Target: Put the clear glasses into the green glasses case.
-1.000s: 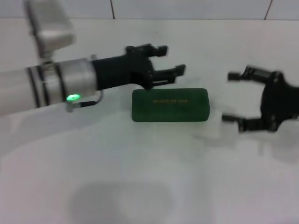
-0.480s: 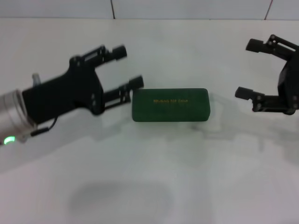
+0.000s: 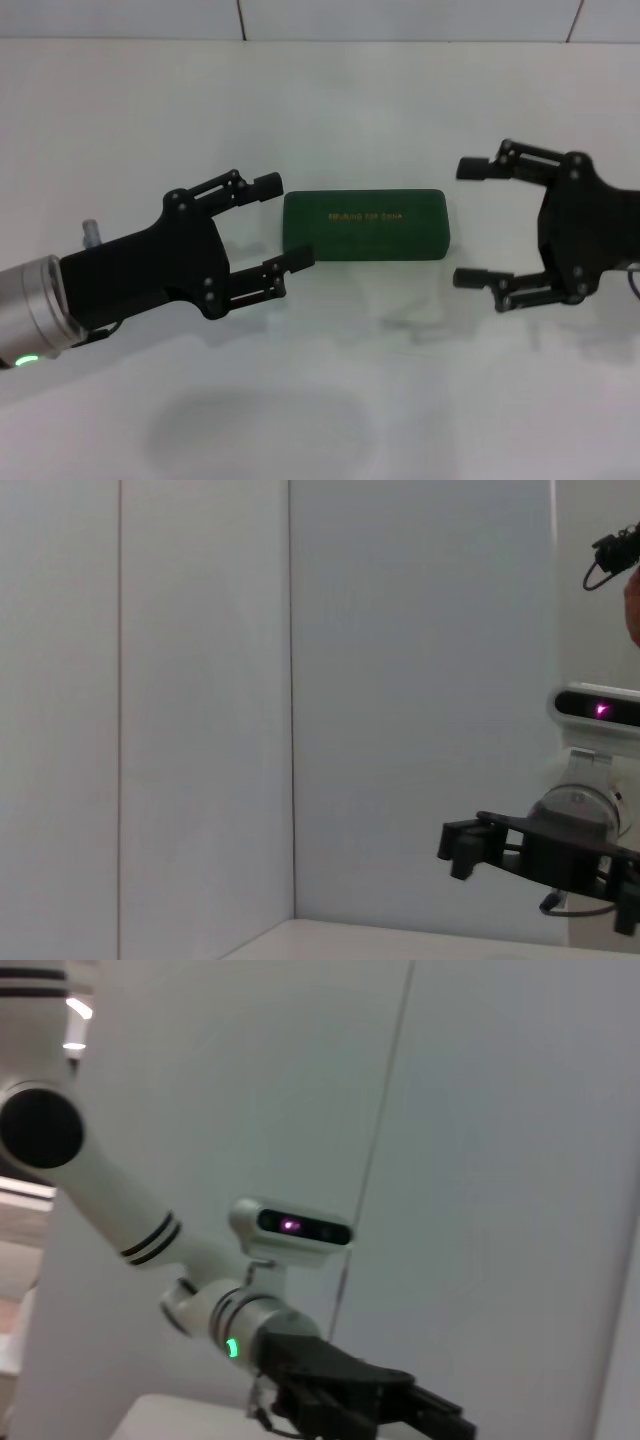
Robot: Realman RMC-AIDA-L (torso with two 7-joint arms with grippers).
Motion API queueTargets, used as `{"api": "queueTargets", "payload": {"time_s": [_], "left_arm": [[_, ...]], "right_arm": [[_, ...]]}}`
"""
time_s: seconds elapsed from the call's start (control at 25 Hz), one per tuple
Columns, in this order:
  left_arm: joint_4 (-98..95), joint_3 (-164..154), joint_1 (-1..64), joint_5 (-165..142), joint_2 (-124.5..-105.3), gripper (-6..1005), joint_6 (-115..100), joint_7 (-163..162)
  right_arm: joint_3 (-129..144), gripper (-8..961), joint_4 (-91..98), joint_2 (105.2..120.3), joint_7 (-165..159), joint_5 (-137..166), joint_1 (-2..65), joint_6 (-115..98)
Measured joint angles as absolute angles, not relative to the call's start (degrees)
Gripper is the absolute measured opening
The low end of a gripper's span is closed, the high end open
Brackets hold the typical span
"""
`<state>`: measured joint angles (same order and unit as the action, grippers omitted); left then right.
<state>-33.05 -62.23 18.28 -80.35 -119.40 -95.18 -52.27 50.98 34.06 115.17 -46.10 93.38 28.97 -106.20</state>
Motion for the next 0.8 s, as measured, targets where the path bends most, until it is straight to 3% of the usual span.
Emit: {"api": "queueTargets", "payload": {"time_s": [0.8], "left_arm": [[-29.5,-61.8,18.3,-80.1,-119.66,757,-95.3,-49.2]], "right_arm": [[52.8,886,34.0,115.27,-45.7,95.0,29.3,-104.7]]}}
